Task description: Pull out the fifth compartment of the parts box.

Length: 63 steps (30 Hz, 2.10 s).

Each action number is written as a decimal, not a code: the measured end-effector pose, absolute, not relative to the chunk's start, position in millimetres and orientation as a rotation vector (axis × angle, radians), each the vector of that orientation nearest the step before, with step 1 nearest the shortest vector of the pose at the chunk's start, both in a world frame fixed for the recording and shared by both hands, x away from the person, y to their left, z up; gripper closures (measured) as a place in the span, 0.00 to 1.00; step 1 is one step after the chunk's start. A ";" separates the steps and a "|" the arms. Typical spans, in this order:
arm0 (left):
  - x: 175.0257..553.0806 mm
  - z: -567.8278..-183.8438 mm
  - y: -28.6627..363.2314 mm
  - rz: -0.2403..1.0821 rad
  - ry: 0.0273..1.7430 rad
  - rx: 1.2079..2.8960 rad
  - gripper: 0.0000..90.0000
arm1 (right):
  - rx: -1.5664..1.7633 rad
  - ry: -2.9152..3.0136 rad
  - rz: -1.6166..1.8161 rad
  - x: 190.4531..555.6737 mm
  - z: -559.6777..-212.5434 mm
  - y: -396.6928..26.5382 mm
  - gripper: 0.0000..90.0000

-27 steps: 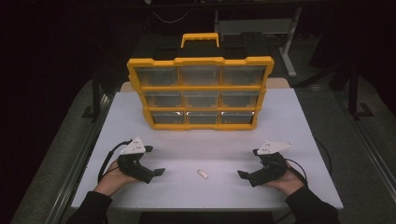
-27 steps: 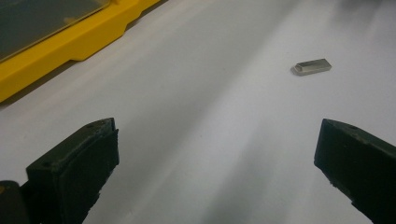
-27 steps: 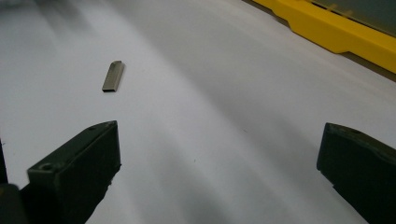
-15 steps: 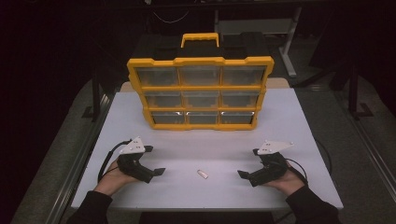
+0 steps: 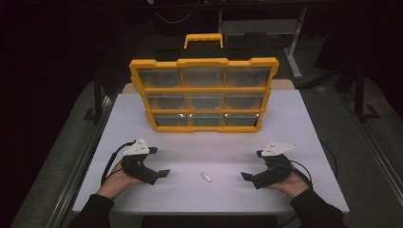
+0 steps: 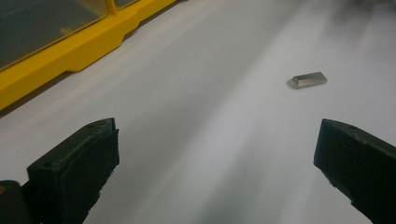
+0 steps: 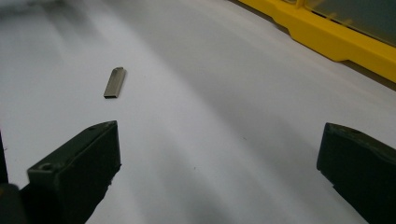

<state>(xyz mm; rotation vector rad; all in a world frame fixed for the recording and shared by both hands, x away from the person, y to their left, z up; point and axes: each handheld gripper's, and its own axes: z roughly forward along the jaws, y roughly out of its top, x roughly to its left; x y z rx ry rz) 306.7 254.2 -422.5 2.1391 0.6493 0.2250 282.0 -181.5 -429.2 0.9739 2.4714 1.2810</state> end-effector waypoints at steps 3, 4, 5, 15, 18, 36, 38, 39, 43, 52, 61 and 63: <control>307.0 -422.3 252.5 0.227 0.650 2.136 0.00 | 0.970 2.472 1.284 282.4 -429.4 -181.2 0.00; 307.0 -422.3 252.5 0.227 0.650 2.136 0.00 | 0.970 2.472 1.284 282.4 -429.4 -181.2 0.00; 307.0 -422.1 252.2 0.228 0.651 2.134 0.00 | 0.963 2.477 1.282 282.7 -430.0 -180.4 0.00; 309.2 -420.2 246.6 0.234 0.638 2.125 0.00 | 0.960 2.477 1.286 282.5 -429.8 -180.0 0.00; 310.0 -420.5 243.5 0.233 0.633 2.127 0.00 | 0.960 2.479 1.286 282.4 -429.7 -179.9 0.00; 312.8 -420.1 232.3 0.230 0.600 2.119 0.00 | 0.961 2.477 1.292 282.5 -429.6 -180.1 0.00; 313.0 -420.3 231.6 0.230 0.598 2.121 0.00 | 0.959 2.479 1.291 282.4 -429.7 -180.0 0.00; 313.4 -420.7 231.3 0.228 0.598 2.123 0.00 | 0.958 2.480 1.292 282.3 -429.6 -179.9 0.00; 314.1 -421.3 229.2 0.224 0.599 2.126 0.00 | 0.959 2.479 1.294 282.3 -429.6 -180.1 0.00; 315.8 -420.6 225.2 0.221 0.604 2.122 0.00 | 0.961 2.485 1.293 282.3 -429.8 -180.0 0.00; 316.7 -420.5 222.1 0.219 0.602 2.118 0.00 | 0.959 2.491 1.290 282.7 -430.2 -179.8 0.00; 317.1 -420.6 221.5 0.218 0.602 2.116 0.00 | 0.959 2.490 1.288 282.4 -430.3 -179.7 0.00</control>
